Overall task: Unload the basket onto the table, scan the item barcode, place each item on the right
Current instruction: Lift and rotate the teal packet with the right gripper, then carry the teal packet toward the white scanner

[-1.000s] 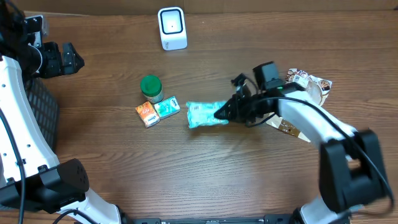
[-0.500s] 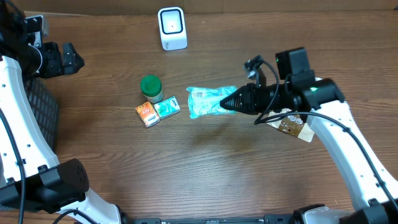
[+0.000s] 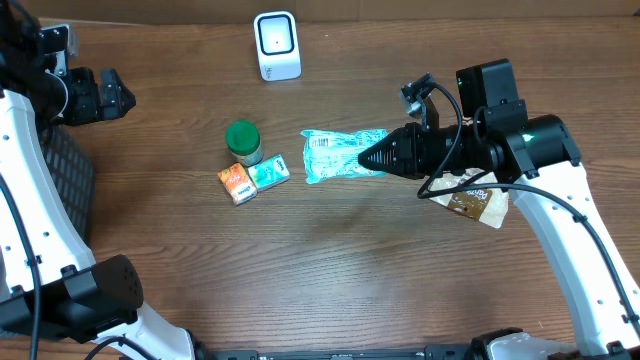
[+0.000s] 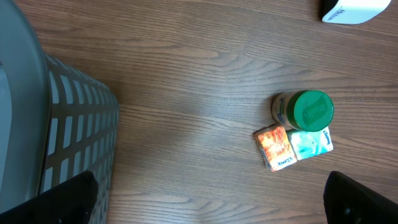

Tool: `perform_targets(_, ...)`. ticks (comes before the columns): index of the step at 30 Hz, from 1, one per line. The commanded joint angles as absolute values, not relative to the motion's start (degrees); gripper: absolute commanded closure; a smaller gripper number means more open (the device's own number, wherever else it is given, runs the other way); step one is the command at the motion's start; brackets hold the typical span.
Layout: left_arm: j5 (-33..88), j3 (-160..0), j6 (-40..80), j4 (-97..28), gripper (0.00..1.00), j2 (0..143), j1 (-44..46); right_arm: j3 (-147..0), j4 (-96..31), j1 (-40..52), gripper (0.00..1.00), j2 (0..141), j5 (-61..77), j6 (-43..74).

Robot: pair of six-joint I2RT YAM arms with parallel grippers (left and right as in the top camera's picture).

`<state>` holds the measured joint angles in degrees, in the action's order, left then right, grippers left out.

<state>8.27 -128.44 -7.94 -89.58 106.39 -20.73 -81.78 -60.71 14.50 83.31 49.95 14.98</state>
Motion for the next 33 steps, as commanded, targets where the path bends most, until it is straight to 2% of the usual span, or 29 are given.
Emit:
perform_targets(1,8.10,-129.58,-9.02,-89.52,0.00,105.62,-20.62,-83.61,-60.40,14.39,0.96,82.08,49.21,14.92)
perform_targets(5,8.10,-129.58,-9.02,-89.49,0.01,105.62,-20.62,-83.61,-60.38,14.94,0.96,82.11,41.71,14.94)
perform_targets(10,8.10,-129.58,-9.02,-89.49,0.01,105.62,-20.60,-83.59,-57.49,18.00,0.96,83.61,23.35,14.92)
perform_targets(14,8.10,-129.58,-9.02,-89.52,0.00,105.62,-20.62,-83.55,-50.00,21.98,0.96,87.57,7.49,14.72)
perform_targets(17,8.10,-129.58,-9.02,-89.49,0.00,105.62,-20.62,-83.55,-38.59,25.19,0.96,92.84,-4.75,13.98)
perform_targets(21,8.10,-129.58,-9.02,-89.49,0.01,105.62,-20.60,-83.55,-18.28,27.53,0.96,99.74,-12.60,-0.80)
perform_targets(23,8.10,-129.58,-9.02,-89.52,0.00,105.62,-20.62,-83.55,-1.76,28.91,0.96,104.90,-13.47,-14.92)
perform_targets(29,8.10,-129.58,-9.02,-89.49,0.01,105.62,-20.62,-83.55,34.33,31.07,0.96,117.84,-13.41,-45.60)
perform_targets(30,8.10,-129.58,-9.02,-89.49,0.00,105.62,-20.62,-83.57,43.13,31.16,0.96,122.06,-13.21,-54.85)
perform_targets(33,8.10,-129.58,-9.02,-89.49,0.00,105.65,-20.62,-84.14,52.95,30.98,0.96,128.16,-12.14,-63.33)
